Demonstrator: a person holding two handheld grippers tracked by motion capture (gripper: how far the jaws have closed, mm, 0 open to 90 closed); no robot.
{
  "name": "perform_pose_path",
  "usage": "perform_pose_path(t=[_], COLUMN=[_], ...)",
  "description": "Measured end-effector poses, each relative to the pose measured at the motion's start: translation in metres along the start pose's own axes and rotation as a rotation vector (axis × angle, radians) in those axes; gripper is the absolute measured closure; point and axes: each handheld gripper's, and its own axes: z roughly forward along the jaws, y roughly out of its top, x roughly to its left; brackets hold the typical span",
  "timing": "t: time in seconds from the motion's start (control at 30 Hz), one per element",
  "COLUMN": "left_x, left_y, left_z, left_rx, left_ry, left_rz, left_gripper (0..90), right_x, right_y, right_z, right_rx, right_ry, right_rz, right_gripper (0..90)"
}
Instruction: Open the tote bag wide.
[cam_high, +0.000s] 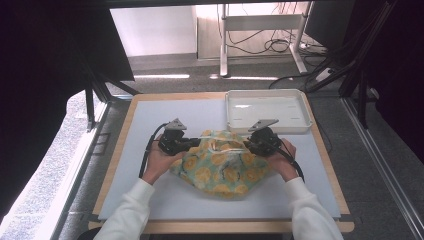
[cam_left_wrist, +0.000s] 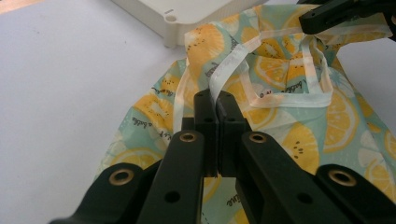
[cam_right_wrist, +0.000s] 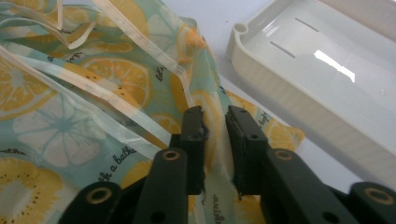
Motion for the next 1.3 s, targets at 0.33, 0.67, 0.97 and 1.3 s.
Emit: perform_pose_path(t=[0.33, 0.67, 0.97, 1.3], left_x=[-0.001, -0.004, -0.008, -0.015], left_y=[0.000, 0.003, 0.004, 0.005], left_z=[0.000, -0.007, -0.017, -0.023], left_rx=[-0.002, -0.029, -0.049, -0.057], left_ry=[0.002, -0.010, -0.024, -0.057], left_rz=[0.004, 0.008, 0.017, 0.026], left_gripper=[89.9, 89.9, 89.9, 89.8], right_x=[-0.004, 0.003, 0.006, 0.010], right_y=[0.000, 0.006, 0.005, -0.001], right_z=[-0.005, -0.020, -0.030, -0.035], right_rx=[-0.046, -0.147, -0.178, -0.188], right_ry=[0.032, 0.084, 0.106, 0.114], right_rz=[0.027, 0.017, 0.011, 0.010], right_gripper=[88.1, 88.3, 88.4, 88.4])
